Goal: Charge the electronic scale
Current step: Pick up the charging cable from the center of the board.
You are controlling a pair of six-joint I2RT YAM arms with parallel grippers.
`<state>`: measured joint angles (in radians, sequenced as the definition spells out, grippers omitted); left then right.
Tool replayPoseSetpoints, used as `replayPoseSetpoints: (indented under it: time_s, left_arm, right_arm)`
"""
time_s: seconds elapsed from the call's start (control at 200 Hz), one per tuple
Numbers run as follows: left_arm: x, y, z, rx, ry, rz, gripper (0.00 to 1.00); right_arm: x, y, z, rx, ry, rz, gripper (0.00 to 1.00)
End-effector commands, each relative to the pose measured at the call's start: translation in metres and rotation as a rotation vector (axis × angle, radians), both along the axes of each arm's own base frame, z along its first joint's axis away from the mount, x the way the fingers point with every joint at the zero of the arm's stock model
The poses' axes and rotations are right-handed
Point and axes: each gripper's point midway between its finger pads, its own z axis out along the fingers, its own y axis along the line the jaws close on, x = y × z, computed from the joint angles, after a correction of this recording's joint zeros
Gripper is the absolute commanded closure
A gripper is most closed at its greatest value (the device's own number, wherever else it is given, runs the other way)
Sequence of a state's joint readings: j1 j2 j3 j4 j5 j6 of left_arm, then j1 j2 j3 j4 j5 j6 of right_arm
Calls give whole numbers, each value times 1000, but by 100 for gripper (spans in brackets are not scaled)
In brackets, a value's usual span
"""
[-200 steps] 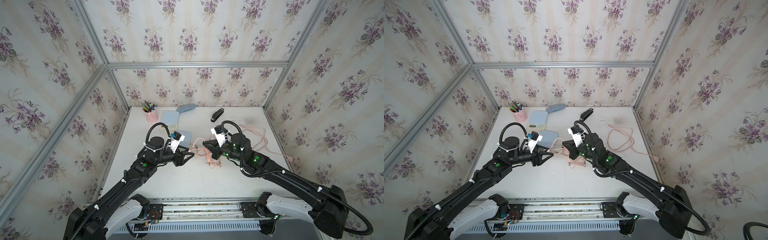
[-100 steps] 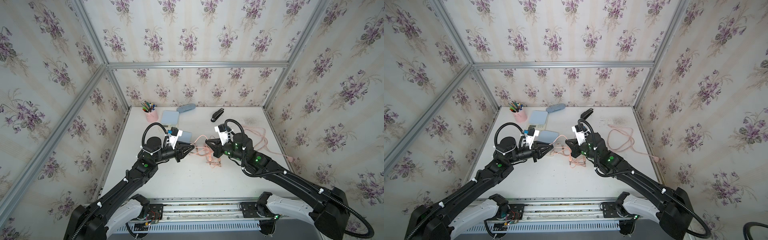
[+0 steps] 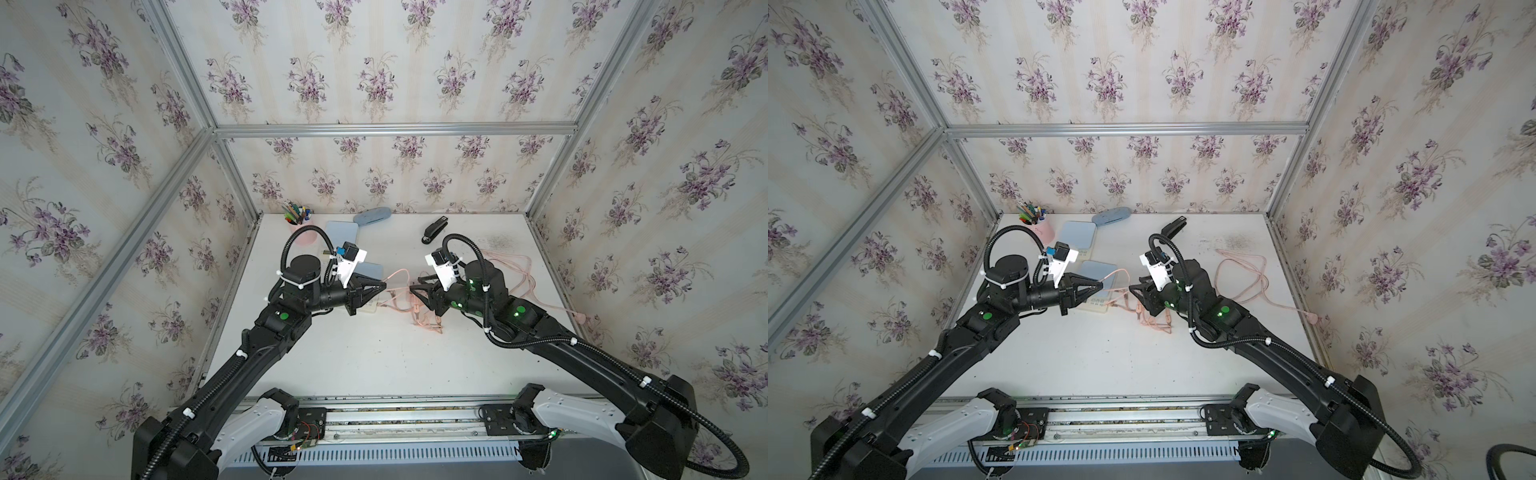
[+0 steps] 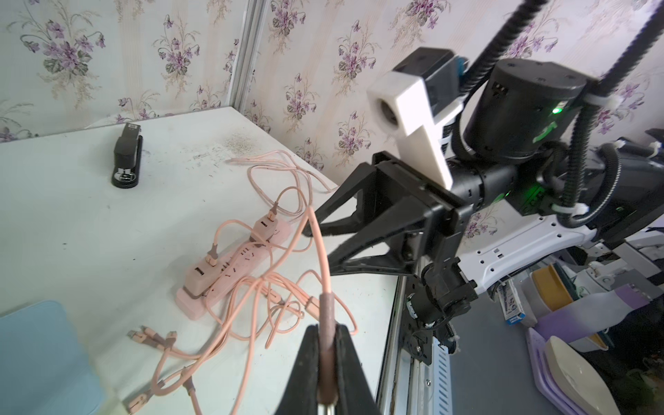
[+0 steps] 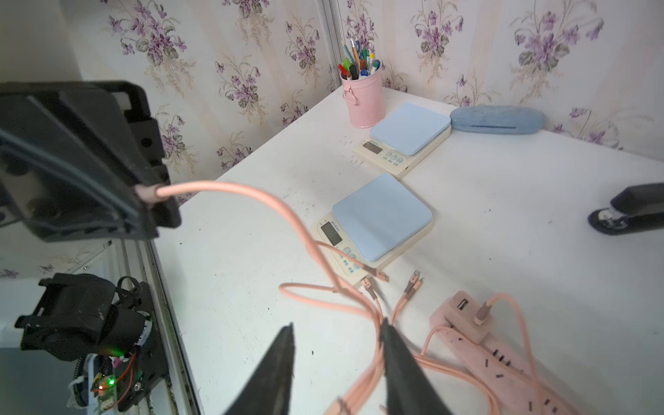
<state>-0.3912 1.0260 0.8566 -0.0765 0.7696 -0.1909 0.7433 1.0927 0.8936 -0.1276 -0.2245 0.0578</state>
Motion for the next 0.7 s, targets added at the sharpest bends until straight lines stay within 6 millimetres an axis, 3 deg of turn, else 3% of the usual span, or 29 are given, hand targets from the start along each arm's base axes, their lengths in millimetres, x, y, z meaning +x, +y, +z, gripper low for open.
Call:
replayPoseSetpoints:
  time_s: [0.0, 0.135, 0.36, 0.555, 0.694]
  left_arm:
    - [-14, 13, -28, 105, 120, -65, 100]
    - [-14, 18, -24, 85, 211, -100, 100]
    - [-22, 15, -23, 72, 278, -160, 100]
    - [-28, 14, -24, 61, 304, -186, 100]
    - [-28, 13, -25, 62, 311, -186, 100]
  right_arm:
    - [-9, -10, -4, -157, -114, 89, 42]
    - [-11, -6, 19, -182, -283, 113, 41]
    - [-19, 26, 47, -279, -667, 170, 40]
    - [-8, 55, 45, -389, -769, 251, 40]
    - [-12, 72, 30, -446, -769, 367, 41]
